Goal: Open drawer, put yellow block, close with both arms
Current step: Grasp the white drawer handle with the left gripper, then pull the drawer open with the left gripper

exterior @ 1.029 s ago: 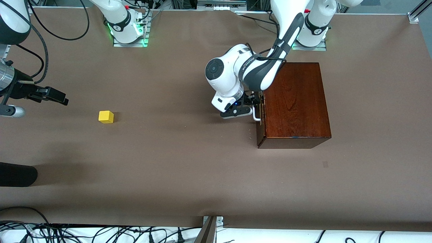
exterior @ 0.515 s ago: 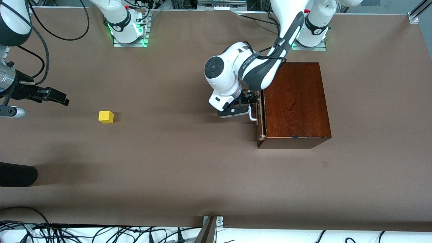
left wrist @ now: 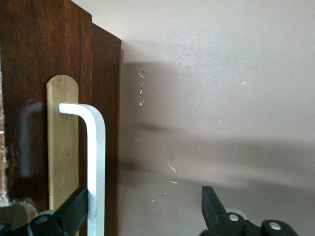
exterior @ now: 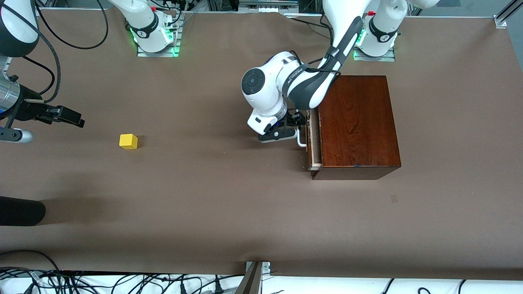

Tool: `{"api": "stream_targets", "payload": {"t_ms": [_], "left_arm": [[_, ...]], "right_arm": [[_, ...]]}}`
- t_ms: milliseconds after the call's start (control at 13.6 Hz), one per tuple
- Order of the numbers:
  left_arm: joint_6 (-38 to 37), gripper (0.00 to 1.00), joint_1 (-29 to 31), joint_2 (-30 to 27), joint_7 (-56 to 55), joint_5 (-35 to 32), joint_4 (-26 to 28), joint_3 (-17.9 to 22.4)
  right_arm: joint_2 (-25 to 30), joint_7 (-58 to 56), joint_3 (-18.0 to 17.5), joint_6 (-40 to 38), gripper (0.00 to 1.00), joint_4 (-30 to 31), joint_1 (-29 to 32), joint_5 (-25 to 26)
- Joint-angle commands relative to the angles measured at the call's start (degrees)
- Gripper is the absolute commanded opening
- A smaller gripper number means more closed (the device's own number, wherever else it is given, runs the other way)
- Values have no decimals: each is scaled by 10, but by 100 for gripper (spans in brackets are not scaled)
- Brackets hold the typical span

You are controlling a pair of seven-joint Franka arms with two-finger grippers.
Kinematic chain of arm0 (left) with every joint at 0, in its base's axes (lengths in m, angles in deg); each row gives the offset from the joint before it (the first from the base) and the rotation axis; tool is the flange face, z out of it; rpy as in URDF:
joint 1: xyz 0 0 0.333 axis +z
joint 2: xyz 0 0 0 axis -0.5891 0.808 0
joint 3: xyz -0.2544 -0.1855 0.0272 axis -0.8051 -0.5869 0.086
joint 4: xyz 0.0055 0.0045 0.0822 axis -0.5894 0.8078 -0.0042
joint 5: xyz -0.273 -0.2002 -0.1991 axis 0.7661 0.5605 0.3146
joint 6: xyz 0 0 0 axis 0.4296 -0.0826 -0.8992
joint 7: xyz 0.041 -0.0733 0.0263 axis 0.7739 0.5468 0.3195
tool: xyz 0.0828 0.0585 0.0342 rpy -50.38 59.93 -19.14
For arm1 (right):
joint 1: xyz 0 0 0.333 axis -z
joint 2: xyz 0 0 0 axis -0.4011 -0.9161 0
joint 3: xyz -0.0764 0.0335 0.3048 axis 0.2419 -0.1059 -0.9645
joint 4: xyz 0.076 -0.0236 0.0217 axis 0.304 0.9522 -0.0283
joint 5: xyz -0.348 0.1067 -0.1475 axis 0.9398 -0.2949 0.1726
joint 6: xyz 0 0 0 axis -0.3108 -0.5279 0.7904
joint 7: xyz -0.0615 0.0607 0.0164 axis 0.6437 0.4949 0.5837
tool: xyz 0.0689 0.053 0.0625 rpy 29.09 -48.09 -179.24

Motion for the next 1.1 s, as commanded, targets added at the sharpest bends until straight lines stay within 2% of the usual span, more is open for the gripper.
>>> {"api": "stream_targets", "payload": {"t_ms": [0, 588, 1029], "left_arm": [[20, 100, -14, 29, -9, 12, -35, -1], [35, 100, -12, 40, 3, -5, -32, 4], [55, 100, -30, 42, -47, 3, -36, -1]], "right_arm": [[-3, -3, -2, 3, 100, -3, 4, 1], [-7, -4, -2, 2, 100, -3, 5, 0], [-8, 1, -3, 2, 100, -3, -1, 0]]}}
